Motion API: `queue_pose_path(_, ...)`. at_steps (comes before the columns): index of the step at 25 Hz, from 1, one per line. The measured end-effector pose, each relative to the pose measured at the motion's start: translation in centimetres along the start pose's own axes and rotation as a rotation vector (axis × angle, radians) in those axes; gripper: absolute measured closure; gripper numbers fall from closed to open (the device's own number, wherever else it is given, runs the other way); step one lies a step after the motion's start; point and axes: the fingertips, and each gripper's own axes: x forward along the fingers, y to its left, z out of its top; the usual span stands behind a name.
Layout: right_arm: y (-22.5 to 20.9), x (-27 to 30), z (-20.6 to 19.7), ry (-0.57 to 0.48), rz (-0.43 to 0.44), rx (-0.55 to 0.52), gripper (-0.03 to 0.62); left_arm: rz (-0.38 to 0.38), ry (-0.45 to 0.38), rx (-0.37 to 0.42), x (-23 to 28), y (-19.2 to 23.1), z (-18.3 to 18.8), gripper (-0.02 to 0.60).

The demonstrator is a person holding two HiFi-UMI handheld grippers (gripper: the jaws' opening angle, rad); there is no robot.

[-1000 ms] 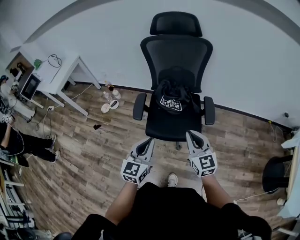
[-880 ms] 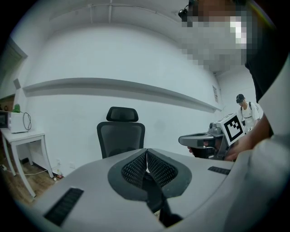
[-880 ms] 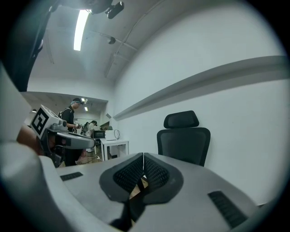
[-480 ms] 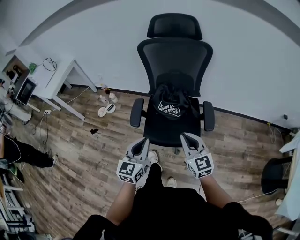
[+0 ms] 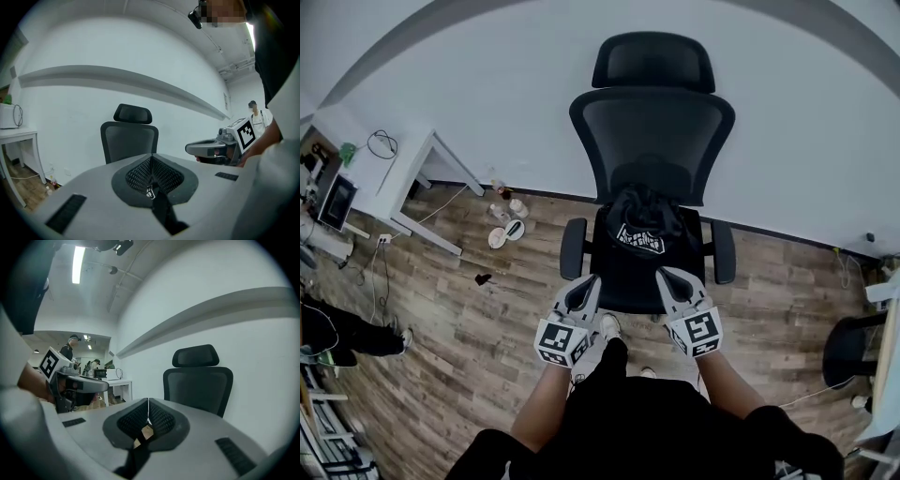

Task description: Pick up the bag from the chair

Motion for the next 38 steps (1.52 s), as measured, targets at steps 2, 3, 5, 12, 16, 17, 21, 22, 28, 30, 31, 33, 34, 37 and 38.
queue_pose_path(2, 0.1, 1.7, 0.1, 0.010, 0.001, 0.001, 0.572, -0.006, 0.005, -0.005, 1.0, 1.7, 0.1, 0.559)
queue_pose_path(3, 0.0, 2.5, 0.2, 0.016, -0.001, 0.001, 0.572, -0.013, 0.009, -0.008, 1.5, 2.3, 0.1, 0.560)
queue_pose_path(5, -0.1, 3.9, 0.3, 0.030, -0.004, 0.000, 0.572, -0.037, 0.015, -0.019, 2.4, 3.3, 0.1, 0.560)
queue_pose_path(12, -1.3, 8.8, -1.2, 0.115, -0.028, -0.014, 0.572, -0.092, 0.050, -0.036, 5.7, 7.5, -0.7, 0.560)
queue_pose_path(16, -2.7, 10.1, -1.7, 0.127, -0.070, 0.036, 0.572, -0.144, 0.081, -0.009, 7.5, 8.4, -0.7, 0.559)
queue_pose_path(17, -3.1, 10.3, -2.0, 0.128, -0.083, 0.057, 0.572, -0.156, 0.089, -0.003, 8.0, 8.4, -0.8, 0.560)
queue_pose_path(21, -4.9, 10.4, -3.9, 0.158, -0.130, 0.107, 0.572, -0.184, 0.112, -0.003, 9.7, 8.3, -1.4, 0.560)
queue_pose_path(22, -5.4, 10.3, -4.3, 0.165, -0.138, 0.114, 0.572, -0.189, 0.114, -0.005, 10.2, 8.1, -1.5, 0.560)
queue_pose_path(28, -8.3, 10.0, -5.5, 0.185, -0.138, 0.153, 0.572, -0.188, 0.146, -0.009, 13.6, 7.5, -1.9, 0.560)
queue_pose_path(30, -8.6, 9.7, -6.0, 0.195, -0.108, 0.156, 0.572, -0.165, 0.155, -0.004, 14.7, 7.2, -2.1, 0.560)
queue_pose_path(31, -8.8, 9.7, -6.2, 0.200, -0.093, 0.155, 0.572, -0.149, 0.160, 0.003, 15.4, 7.3, -2.1, 0.559)
queue_pose_path(33, -9.6, 9.9, -6.8, 0.214, -0.084, 0.161, 0.572, -0.122, 0.172, 0.023, 17.0, 7.9, -2.2, 0.559)
queue_pose_path(34, -10.2, 10.1, -7.1, 0.221, -0.087, 0.175, 0.572, -0.116, 0.182, 0.037, 17.8, 8.2, -2.2, 0.560)
queue_pose_path(37, -11.7, 10.5, -8.1, 0.242, -0.091, 0.210, 0.572, -0.125, 0.222, 0.074, 19.6, 8.4, -2.9, 0.560)
queue_pose_path(38, -12.2, 10.6, -8.3, 0.245, -0.091, 0.216, 0.572, -0.132, 0.235, 0.077, 20.0, 8.3, -3.3, 0.560)
